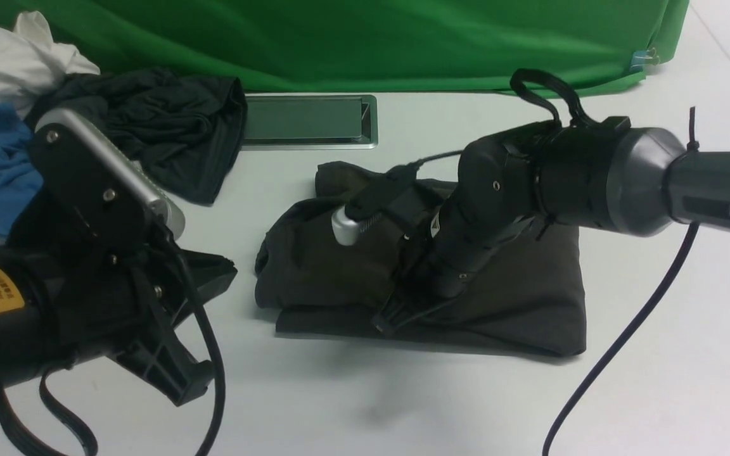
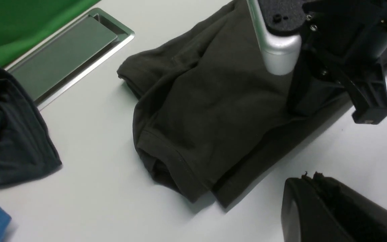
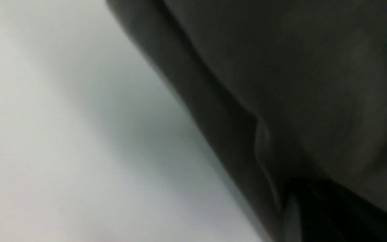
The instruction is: Fold a long-sleeved shirt on a white desktop.
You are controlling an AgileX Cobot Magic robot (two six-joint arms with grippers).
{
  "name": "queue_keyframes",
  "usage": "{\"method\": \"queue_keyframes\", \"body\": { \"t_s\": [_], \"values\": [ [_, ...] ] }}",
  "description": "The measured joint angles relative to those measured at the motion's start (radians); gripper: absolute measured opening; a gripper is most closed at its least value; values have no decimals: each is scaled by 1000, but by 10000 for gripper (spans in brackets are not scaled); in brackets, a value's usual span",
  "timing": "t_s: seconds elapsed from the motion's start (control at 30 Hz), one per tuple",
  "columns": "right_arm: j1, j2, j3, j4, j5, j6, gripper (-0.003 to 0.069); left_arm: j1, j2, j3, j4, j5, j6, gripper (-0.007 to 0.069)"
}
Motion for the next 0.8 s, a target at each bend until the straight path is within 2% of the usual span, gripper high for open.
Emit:
{"method": "queue_keyframes", "body": {
  "t_s": [0.37,0.57,0.63,0.73,0.77,0.8],
  "values": [
    [0,31,-2,3,29,1,116,0,0,0,-43,16,-1,19],
    [-6,-42,-31,-33,67,25,135,0,0,0,-48,34,-1,19],
    [-28,-104,-38,-75,46,72,144,0,0,0,-48,35,-1,19],
    [-111,-175,-47,-122,3,178,183,0,0,0,-48,35,-1,19],
    [-167,-189,-50,-134,-23,240,229,0,0,0,-48,35,-1,19],
    [-183,-189,-50,-136,-28,255,237,0,0,0,-48,35,-1,19]
  ]
}}
